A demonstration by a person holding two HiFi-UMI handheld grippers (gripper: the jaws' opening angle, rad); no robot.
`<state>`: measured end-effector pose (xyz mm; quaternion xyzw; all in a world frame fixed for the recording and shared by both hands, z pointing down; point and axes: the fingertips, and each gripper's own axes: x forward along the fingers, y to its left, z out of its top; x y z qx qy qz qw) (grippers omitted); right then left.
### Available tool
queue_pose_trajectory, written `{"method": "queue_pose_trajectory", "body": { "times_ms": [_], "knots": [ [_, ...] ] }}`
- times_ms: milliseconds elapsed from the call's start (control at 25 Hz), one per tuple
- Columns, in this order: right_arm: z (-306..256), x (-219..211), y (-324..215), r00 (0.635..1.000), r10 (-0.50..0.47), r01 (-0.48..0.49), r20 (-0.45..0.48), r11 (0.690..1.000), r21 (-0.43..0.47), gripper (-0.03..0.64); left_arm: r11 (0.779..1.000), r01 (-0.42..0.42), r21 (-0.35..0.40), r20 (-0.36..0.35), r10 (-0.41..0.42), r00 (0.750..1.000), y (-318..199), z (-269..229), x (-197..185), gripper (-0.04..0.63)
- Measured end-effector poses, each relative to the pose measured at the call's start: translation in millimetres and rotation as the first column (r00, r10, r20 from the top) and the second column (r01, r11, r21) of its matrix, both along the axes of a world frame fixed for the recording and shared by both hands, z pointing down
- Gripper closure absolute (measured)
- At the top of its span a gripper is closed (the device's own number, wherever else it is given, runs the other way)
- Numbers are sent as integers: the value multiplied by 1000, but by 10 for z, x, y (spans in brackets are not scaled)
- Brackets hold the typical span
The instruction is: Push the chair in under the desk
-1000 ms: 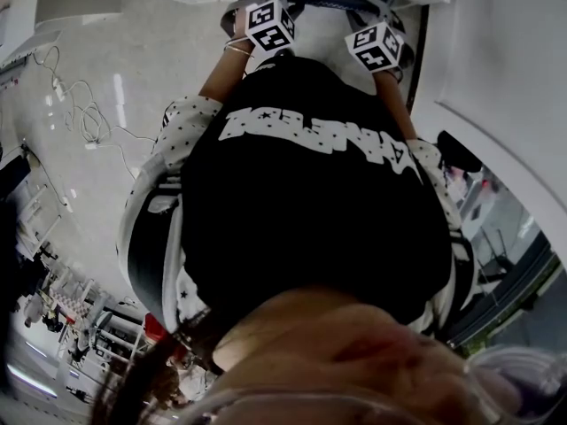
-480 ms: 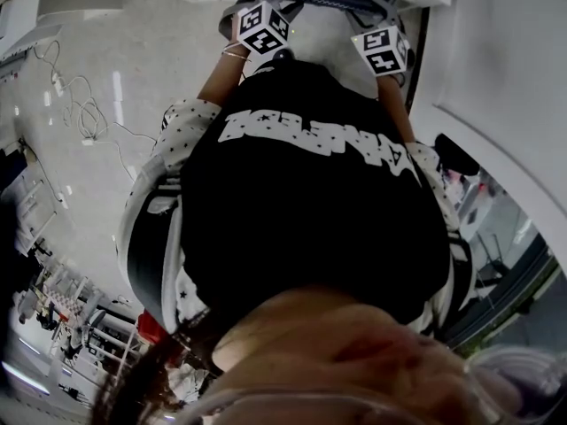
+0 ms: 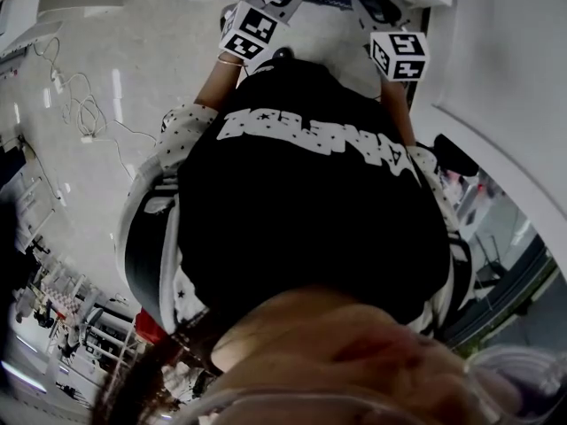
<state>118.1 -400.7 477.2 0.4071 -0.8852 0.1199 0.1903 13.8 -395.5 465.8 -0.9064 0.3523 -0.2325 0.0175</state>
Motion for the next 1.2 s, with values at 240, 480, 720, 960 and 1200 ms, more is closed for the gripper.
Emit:
{"method": "queue_pose_trajectory", "body": {
  "times_ms": [240,480,720,960,1200],
  "knots": [
    [-372,-13,-16,993,2,-11,116,997,74,576,1000,13,18,-193,-9,981,32,-460,24,557],
    [-625,-35,21,980,7,-31,198,992,119,584,1000,25,6,-247,-23,969,100,-645,-65,560],
    [-844,-46,36,980,-11,-23,198,986,167,588,999,20,40,-274,-8,962,172,-829,-33,560],
    [-917,-126,76,978,-28,-9,205,985,175,588,998,31,61,-280,-12,960,213,-920,-88,560],
    [-832,-127,100,981,-20,-9,194,989,149,588,997,38,66,-279,-18,960,233,-925,-106,560]
  ]
}}
